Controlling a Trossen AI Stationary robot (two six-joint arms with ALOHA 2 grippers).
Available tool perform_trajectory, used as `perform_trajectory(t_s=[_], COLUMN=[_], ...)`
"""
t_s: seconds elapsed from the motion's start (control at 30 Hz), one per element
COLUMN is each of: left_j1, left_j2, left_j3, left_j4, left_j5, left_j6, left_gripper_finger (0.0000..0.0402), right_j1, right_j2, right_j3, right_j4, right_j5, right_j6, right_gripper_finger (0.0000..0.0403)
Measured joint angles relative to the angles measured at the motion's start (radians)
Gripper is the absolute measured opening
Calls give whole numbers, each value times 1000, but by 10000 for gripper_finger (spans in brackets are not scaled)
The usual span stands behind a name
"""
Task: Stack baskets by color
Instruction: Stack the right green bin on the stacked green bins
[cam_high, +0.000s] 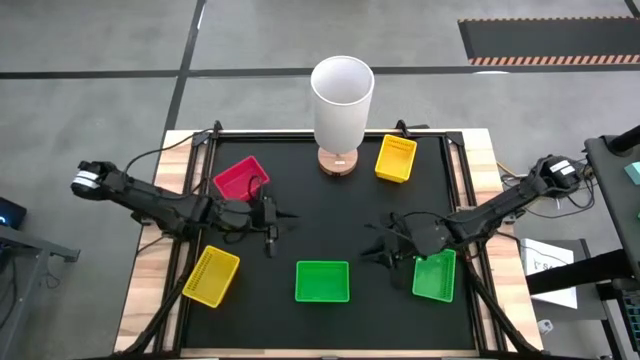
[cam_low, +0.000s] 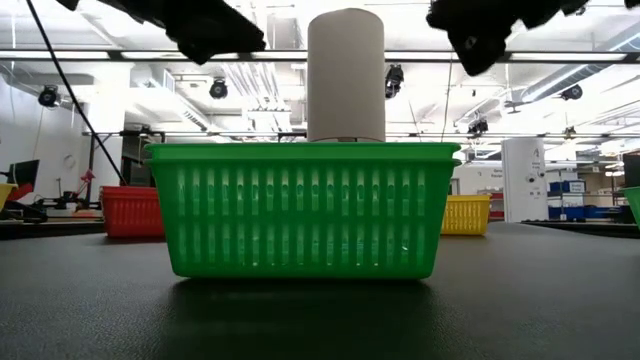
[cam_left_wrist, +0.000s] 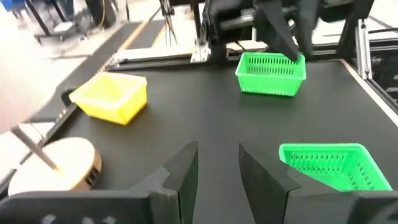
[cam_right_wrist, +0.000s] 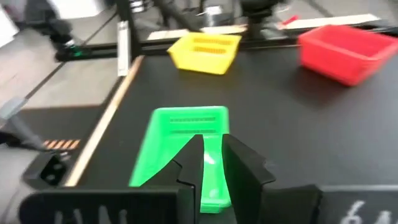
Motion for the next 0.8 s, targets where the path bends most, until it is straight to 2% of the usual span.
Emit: perform_trajectory(t_s=[0.13, 0.5, 0.63, 0.8], left_j1=[2, 0, -1, -1], left_j2=[1, 3, 3, 3], left_j3=[1, 1, 1, 1], left_j4=[20, 18, 19, 19], left_j5=[-4, -4, -4, -4], left_j6=[42, 50, 50, 54], left_gripper_finger=[100, 100, 100, 100], right_j1=[32, 124, 136, 152], right_j2=[73, 306, 393, 472], right_j3=[119, 492, 631, 743], right_j4=[-110, -634, -895, -1227], right_j5=[-15, -20, -37, -165], right_j6=[40, 325, 585, 937], right_gripper_finger=[38, 45, 75, 128])
